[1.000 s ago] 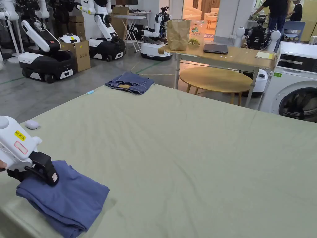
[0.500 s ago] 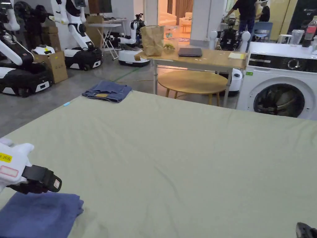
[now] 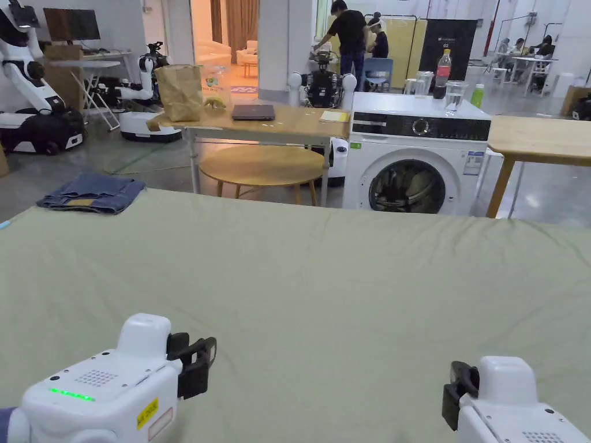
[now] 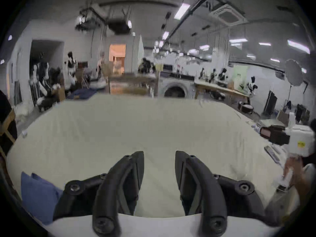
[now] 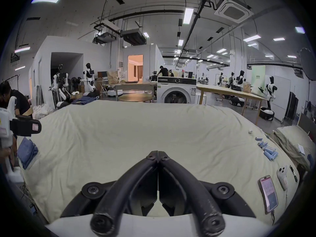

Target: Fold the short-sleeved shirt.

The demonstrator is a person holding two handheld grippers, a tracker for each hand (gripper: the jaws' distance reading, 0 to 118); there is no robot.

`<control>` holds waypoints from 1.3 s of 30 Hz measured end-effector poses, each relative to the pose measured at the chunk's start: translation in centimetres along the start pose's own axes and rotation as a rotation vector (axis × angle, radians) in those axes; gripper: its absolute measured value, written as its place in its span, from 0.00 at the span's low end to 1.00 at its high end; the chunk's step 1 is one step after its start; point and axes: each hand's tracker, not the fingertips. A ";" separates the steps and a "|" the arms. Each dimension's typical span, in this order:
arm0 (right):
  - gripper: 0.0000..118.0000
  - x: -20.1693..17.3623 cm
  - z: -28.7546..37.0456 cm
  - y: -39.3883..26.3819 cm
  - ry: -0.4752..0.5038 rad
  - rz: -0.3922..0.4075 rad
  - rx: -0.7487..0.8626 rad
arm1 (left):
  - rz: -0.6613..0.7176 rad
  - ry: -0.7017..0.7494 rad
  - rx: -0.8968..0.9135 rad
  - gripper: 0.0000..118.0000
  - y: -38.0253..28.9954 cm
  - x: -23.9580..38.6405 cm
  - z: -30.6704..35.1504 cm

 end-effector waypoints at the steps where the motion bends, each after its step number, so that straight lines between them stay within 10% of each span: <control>1: 0.00 0.0 0.1 0.2 -0.004 -0.005 0.008 | -0.042 0.020 -0.011 0.29 0.1 1.1 -0.4; 9: 0.00 -0.6 0.3 1.0 -0.018 -0.019 0.084 | 0.012 0.108 0.099 0.02 -0.4 6.2 -1.4; 30: 0.01 -3.2 1.5 0.6 -0.028 -0.009 0.172 | 0.068 0.224 0.236 0.00 -0.4 6.4 1.8; 36: 0.65 -3.1 1.3 0.4 -0.043 -0.014 0.169 | 0.037 0.261 0.225 0.55 0.1 6.9 2.0; 39: 0.80 -3.3 1.2 0.3 -0.069 -0.009 0.171 | 0.007 0.260 0.246 0.70 0.2 7.2 2.2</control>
